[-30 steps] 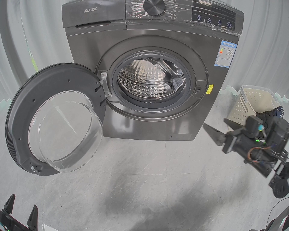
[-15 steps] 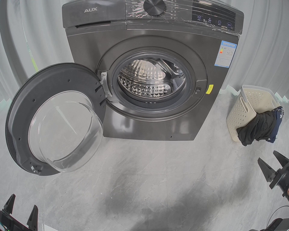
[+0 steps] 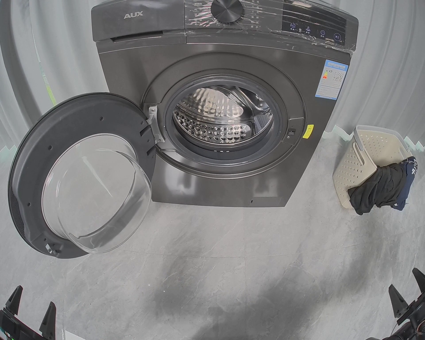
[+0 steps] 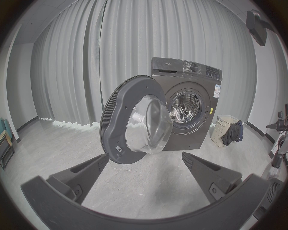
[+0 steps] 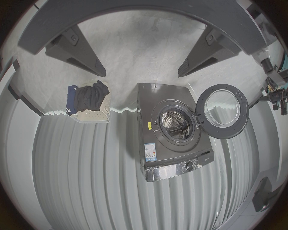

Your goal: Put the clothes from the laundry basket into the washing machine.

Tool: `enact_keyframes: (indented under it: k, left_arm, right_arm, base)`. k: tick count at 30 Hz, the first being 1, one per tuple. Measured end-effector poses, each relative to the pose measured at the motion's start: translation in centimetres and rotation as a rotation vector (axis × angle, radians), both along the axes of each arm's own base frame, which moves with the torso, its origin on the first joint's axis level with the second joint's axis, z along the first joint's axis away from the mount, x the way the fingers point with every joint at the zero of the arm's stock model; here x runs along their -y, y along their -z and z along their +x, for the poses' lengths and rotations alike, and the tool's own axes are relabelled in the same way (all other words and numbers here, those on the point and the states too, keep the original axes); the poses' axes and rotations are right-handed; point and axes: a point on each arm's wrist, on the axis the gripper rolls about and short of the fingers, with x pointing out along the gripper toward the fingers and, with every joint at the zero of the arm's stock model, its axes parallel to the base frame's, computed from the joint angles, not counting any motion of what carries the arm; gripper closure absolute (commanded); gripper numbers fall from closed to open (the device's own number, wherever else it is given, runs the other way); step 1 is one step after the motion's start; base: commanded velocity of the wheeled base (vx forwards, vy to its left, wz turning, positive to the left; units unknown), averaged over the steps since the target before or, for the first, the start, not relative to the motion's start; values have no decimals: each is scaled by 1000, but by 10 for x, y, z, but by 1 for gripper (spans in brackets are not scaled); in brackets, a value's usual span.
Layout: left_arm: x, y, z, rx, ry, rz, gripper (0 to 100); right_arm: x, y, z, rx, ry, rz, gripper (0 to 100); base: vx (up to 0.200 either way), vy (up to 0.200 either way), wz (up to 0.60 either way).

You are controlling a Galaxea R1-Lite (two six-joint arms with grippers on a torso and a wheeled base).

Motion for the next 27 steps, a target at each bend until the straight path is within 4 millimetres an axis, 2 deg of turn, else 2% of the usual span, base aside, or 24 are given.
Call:
enact_keyframes:
  k: [3, 7, 12, 17, 27]
  left_arm:
    - [0, 0, 0, 0, 0, 0, 0]
    - [0, 0, 0, 1, 0, -1, 0]
    - [0, 0, 0, 1, 0, -1, 0]
    - [0, 0, 0, 2, 0, -1, 0]
    - [0, 0, 0, 1, 1, -1, 0]
  right_arm:
    - [0, 6, -7, 23, 10, -1, 0]
    - [-1, 6, -11, 81, 15, 5, 0]
    - [1, 11, -14, 67, 98, -2, 0]
    - [-1, 12, -15, 69, 42, -42, 0]
    - [-1, 12, -15, 80, 45, -39, 0]
  base:
    - [0, 0, 0]
    - [0, -200, 0]
    - [0, -200, 0]
    - [0, -200, 0]
    - [0, -200, 0]
